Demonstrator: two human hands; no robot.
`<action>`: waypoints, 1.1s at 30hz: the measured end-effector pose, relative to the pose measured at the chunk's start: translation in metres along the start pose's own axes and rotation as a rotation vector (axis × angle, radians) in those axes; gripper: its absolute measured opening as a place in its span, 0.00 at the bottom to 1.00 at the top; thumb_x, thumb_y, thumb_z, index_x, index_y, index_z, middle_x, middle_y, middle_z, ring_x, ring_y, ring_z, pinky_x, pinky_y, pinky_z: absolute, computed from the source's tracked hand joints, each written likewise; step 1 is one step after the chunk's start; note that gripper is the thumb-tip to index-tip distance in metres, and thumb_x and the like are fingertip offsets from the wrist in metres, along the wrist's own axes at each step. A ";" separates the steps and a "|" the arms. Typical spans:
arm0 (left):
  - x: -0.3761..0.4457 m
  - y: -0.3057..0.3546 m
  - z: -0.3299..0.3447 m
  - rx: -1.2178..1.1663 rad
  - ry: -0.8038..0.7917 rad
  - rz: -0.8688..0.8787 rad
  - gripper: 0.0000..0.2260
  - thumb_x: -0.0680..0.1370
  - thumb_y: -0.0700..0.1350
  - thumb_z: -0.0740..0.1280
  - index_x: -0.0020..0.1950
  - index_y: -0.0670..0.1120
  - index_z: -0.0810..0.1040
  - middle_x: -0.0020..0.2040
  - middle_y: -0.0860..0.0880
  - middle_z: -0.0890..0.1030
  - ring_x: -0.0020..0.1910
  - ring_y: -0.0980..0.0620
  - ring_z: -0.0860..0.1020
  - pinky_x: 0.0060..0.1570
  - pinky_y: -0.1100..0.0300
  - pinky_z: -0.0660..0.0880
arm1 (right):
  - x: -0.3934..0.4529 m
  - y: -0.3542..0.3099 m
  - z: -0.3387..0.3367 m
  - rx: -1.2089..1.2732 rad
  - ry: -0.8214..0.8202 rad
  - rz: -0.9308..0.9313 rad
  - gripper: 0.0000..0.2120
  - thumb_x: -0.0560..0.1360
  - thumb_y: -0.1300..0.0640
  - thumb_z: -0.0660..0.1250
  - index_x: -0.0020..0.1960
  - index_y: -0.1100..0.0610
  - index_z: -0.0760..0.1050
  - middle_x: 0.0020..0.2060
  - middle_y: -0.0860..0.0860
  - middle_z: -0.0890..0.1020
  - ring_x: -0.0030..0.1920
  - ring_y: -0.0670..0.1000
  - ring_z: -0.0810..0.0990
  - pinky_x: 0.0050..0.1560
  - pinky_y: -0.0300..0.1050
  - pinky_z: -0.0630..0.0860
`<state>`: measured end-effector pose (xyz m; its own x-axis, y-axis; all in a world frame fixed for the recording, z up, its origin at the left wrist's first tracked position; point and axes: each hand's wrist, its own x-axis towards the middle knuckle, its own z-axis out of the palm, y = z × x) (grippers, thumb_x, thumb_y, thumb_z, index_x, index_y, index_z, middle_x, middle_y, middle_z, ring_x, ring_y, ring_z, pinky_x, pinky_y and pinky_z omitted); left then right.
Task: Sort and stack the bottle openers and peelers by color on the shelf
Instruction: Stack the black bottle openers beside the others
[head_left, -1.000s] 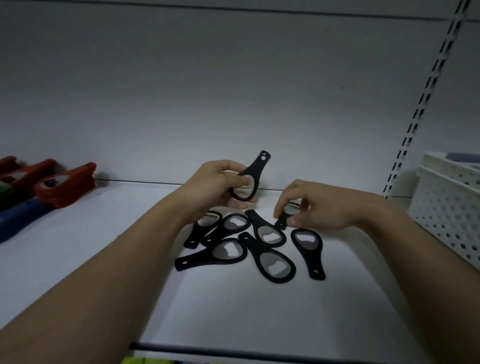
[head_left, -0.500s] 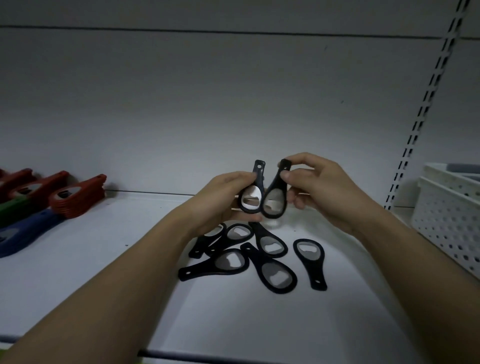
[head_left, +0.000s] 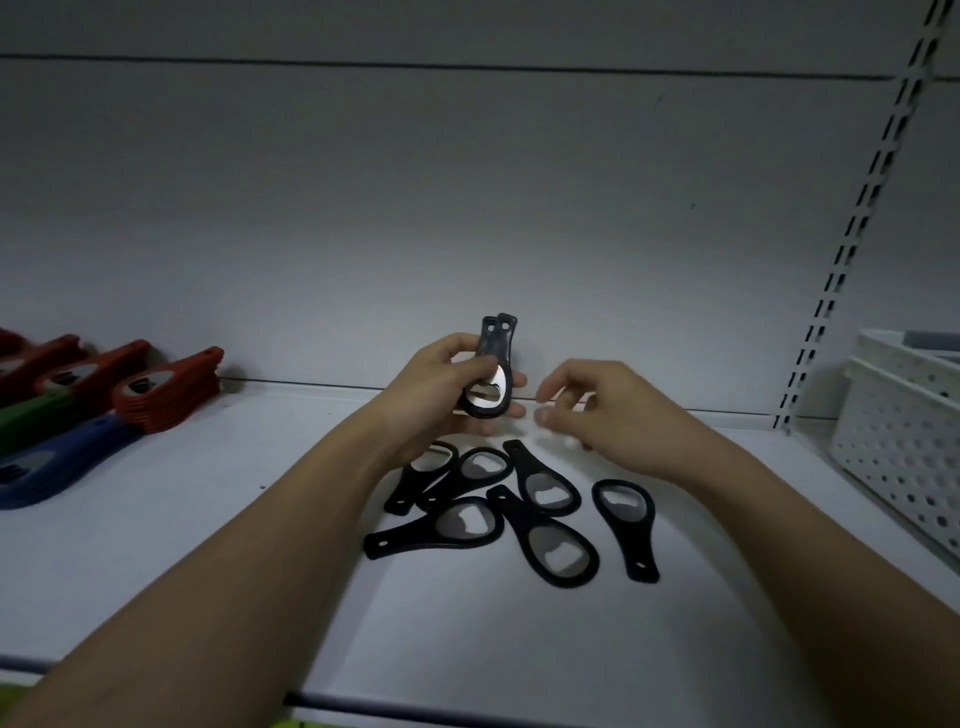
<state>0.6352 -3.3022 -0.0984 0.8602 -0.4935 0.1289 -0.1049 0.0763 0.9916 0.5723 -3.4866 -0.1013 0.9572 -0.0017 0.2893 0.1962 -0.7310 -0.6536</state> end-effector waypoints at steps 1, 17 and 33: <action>0.001 -0.001 -0.002 0.002 0.029 -0.001 0.08 0.82 0.40 0.61 0.61 0.44 0.74 0.51 0.45 0.86 0.44 0.45 0.85 0.29 0.61 0.76 | -0.001 0.000 0.003 -0.060 -0.068 0.004 0.08 0.75 0.48 0.71 0.53 0.47 0.78 0.44 0.46 0.80 0.32 0.42 0.75 0.38 0.39 0.72; 0.004 -0.005 -0.007 -0.033 0.107 -0.072 0.11 0.81 0.35 0.61 0.61 0.42 0.76 0.38 0.51 0.85 0.34 0.53 0.84 0.29 0.62 0.76 | -0.002 -0.005 0.000 0.190 -0.055 0.103 0.10 0.73 0.56 0.75 0.49 0.58 0.76 0.36 0.52 0.81 0.27 0.47 0.74 0.29 0.38 0.70; -0.004 -0.003 0.006 0.039 -0.206 -0.099 0.15 0.79 0.34 0.65 0.66 0.39 0.72 0.44 0.44 0.81 0.37 0.49 0.82 0.29 0.59 0.78 | 0.000 -0.006 -0.014 0.522 0.101 0.178 0.07 0.78 0.60 0.69 0.54 0.61 0.75 0.47 0.60 0.80 0.33 0.52 0.82 0.34 0.43 0.80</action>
<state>0.6291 -3.3057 -0.1014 0.7476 -0.6636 0.0272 -0.0480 -0.0132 0.9988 0.5684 -3.4917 -0.0872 0.9652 -0.1778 0.1917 0.1376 -0.2783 -0.9506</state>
